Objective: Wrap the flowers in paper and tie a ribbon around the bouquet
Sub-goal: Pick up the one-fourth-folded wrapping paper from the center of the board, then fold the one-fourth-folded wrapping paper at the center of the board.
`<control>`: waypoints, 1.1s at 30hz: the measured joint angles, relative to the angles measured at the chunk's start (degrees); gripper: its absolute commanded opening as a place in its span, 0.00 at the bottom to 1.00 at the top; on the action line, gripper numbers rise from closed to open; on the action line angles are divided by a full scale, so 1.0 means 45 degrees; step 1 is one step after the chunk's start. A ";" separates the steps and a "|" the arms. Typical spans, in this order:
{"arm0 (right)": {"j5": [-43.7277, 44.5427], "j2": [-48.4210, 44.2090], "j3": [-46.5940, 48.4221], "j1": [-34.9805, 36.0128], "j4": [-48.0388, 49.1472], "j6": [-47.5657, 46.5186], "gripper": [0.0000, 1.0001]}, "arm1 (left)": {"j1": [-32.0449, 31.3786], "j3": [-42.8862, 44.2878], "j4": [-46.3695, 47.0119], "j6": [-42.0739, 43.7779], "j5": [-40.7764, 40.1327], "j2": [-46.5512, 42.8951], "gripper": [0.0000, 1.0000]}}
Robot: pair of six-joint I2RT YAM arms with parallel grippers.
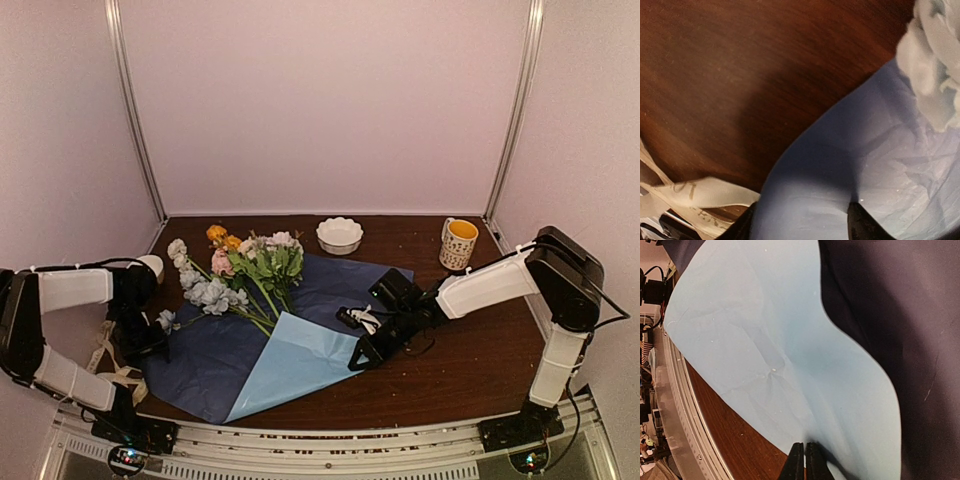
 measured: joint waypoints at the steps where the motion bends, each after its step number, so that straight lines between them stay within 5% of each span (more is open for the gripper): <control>1: 0.0000 0.0000 0.0000 0.0000 0.0000 0.0000 0.06 | -0.0029 0.0005 -0.0024 0.0019 0.0005 -0.0029 0.49; 12: -0.0073 0.0024 -0.0005 -0.0044 0.0010 0.0000 0.06 | -0.0345 0.0578 -0.0826 0.0253 0.0039 -0.1365 0.00; 26: -0.0097 0.0039 0.0272 0.0466 0.0049 -0.0583 0.06 | -0.2346 0.2025 -0.1069 -0.0549 0.0622 -0.2181 0.00; 33: -0.0772 0.1452 0.2516 0.1399 0.0097 -0.0772 0.06 | -0.2521 0.2710 -0.1064 -0.0680 0.0714 -0.2239 0.00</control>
